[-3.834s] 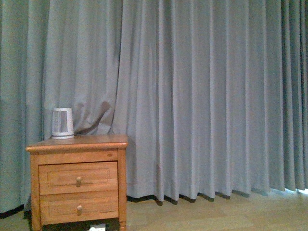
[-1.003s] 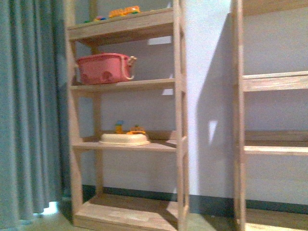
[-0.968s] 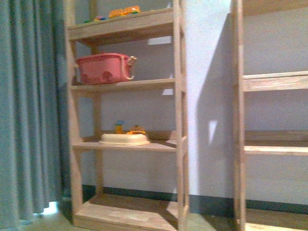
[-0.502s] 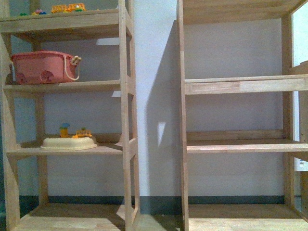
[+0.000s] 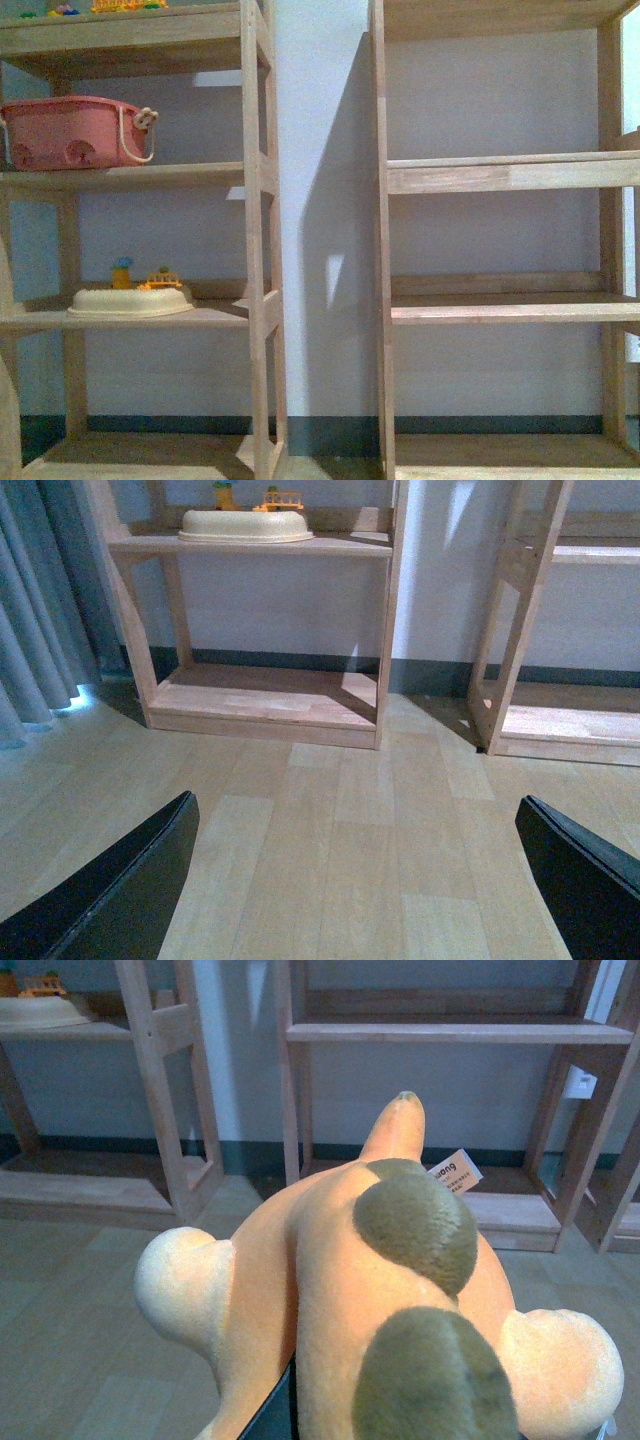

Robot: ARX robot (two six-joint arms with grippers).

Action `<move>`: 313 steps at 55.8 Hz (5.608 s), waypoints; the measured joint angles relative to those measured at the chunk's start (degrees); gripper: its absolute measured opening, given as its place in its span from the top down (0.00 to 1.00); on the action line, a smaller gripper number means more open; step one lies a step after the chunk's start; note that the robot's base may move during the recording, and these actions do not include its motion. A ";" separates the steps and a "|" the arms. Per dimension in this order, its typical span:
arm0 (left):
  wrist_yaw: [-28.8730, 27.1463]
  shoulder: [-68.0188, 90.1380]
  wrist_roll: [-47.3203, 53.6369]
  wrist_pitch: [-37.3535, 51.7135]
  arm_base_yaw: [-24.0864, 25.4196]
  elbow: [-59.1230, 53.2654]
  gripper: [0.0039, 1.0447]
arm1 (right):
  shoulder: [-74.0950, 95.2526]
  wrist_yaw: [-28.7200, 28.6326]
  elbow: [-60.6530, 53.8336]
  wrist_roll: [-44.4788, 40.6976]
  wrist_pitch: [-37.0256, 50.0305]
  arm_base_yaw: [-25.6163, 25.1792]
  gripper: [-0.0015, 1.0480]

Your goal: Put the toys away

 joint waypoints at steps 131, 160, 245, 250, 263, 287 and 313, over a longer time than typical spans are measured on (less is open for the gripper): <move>0.00 0.07 0.00 0.00 0.02 0.00 0.06 | 16.96 5.95 20.70 6.69 7.63 -6.29 0.93; 0.00 0.07 0.00 0.00 0.02 0.00 0.06 | 45.11 -10.34 64.08 9.99 13.35 -22.34 0.93; 0.00 0.07 0.00 0.00 0.02 0.00 0.06 | 113.24 -13.03 133.00 19.17 2.78 -7.19 0.93; 0.00 0.07 0.00 0.00 0.02 0.00 0.06 | 113.24 -13.05 132.67 19.19 3.80 -5.73 0.93; 0.00 0.07 0.00 0.00 0.02 0.00 0.06 | 112.98 -12.81 130.07 19.39 6.49 -2.45 0.93; 0.00 0.07 0.00 0.00 0.02 0.00 0.06 | 110.75 -11.54 126.81 17.29 6.40 -2.23 0.59; 0.00 0.07 0.00 0.00 0.02 0.00 0.06 | 102.22 2.01 117.98 6.08 9.75 1.60 0.07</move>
